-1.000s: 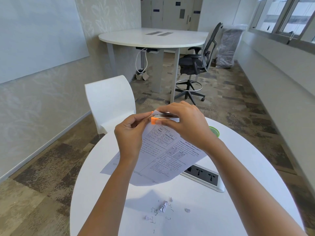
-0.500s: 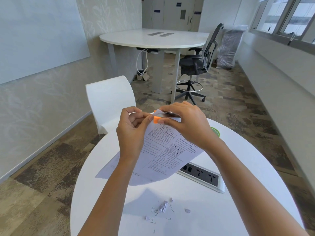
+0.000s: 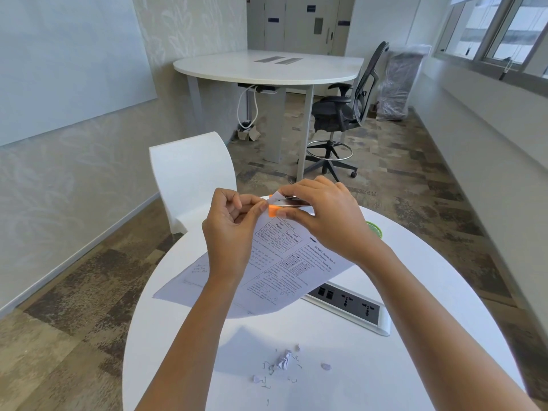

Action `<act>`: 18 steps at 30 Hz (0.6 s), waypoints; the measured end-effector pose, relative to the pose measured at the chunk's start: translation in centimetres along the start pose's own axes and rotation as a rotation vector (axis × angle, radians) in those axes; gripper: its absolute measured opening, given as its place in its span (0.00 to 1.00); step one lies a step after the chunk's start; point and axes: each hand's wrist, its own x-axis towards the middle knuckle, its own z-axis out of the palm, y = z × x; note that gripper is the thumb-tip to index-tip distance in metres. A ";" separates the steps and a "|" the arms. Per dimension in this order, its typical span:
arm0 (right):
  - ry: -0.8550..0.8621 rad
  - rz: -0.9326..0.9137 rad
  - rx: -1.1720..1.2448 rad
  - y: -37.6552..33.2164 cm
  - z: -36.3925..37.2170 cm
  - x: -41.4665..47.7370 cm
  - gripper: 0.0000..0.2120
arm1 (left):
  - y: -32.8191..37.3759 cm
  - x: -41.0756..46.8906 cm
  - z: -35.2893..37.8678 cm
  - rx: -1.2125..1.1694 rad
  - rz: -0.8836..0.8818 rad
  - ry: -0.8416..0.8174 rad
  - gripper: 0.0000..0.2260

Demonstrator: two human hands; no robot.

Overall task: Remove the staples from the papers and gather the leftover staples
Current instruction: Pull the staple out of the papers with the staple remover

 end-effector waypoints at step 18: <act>-0.043 0.222 0.411 0.8 0.8 -0.1 0.14 | -0.1 -0.1 0.2 0.022 -0.054 0.021 0.17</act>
